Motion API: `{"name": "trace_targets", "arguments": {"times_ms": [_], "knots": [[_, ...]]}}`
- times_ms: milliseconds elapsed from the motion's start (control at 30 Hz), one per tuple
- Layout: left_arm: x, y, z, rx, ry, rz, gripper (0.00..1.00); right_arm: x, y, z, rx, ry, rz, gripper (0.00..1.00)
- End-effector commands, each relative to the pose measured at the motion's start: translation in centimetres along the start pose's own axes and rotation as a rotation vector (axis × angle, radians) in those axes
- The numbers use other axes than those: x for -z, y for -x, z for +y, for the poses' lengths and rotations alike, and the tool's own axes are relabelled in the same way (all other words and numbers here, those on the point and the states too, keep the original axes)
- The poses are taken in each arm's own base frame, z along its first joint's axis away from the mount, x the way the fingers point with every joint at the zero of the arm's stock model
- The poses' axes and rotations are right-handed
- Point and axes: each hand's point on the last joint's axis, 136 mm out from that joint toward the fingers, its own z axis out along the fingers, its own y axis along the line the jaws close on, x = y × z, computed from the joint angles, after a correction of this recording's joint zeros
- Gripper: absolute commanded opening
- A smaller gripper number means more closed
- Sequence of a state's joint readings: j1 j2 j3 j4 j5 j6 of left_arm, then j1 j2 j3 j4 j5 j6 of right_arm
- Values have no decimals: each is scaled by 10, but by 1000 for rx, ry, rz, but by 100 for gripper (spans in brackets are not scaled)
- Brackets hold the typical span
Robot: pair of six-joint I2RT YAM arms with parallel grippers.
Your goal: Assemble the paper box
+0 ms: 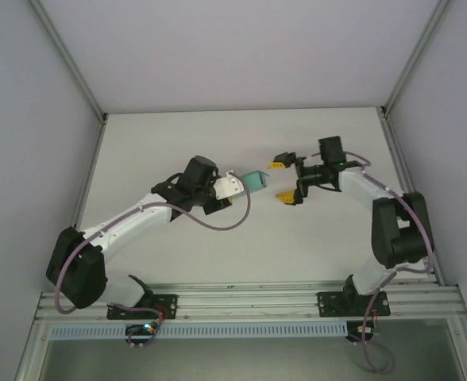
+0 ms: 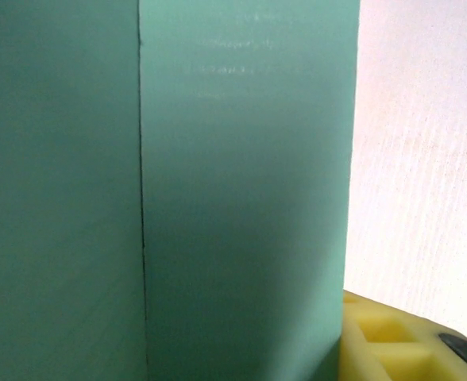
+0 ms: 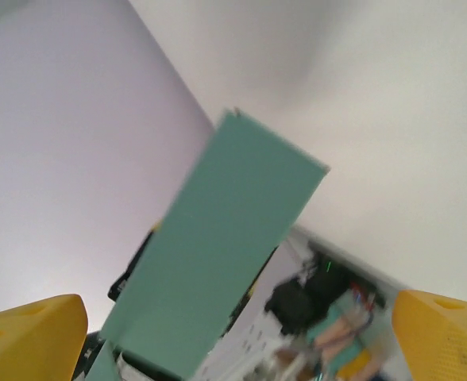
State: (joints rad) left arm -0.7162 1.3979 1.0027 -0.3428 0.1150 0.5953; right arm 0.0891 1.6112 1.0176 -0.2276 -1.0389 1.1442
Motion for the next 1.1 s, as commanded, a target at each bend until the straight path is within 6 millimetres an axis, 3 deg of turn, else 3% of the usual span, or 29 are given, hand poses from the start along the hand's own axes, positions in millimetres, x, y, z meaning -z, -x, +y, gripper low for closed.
{"name": "trace_targets", "arguments": {"times_ms": [0,100,167,333,500,600,700,900,1067], "knots": [[12,-8,-15,83,-157,42,39,41,28,3,346,-114,-296,100],[14,-23,-24,148,-278,118,38,57,29,24,742,-193,-381,100],[13,-31,-26,171,-330,168,38,58,16,33,976,-254,-373,100],[4,-37,-34,162,-426,228,38,29,-17,30,1344,-350,-269,97],[-10,-37,-32,151,-464,244,39,6,-30,20,1435,-371,-148,95],[-15,-39,-35,118,-499,249,39,-12,-37,4,1495,-427,-27,90],[-19,-41,-32,122,-502,270,39,-24,-40,-8,1520,-479,47,78],[-24,-42,-34,105,-524,267,38,-38,-33,-13,1508,-530,80,58],[-25,-43,-34,95,-529,269,38,-48,-27,-11,1526,-549,74,54]]}}
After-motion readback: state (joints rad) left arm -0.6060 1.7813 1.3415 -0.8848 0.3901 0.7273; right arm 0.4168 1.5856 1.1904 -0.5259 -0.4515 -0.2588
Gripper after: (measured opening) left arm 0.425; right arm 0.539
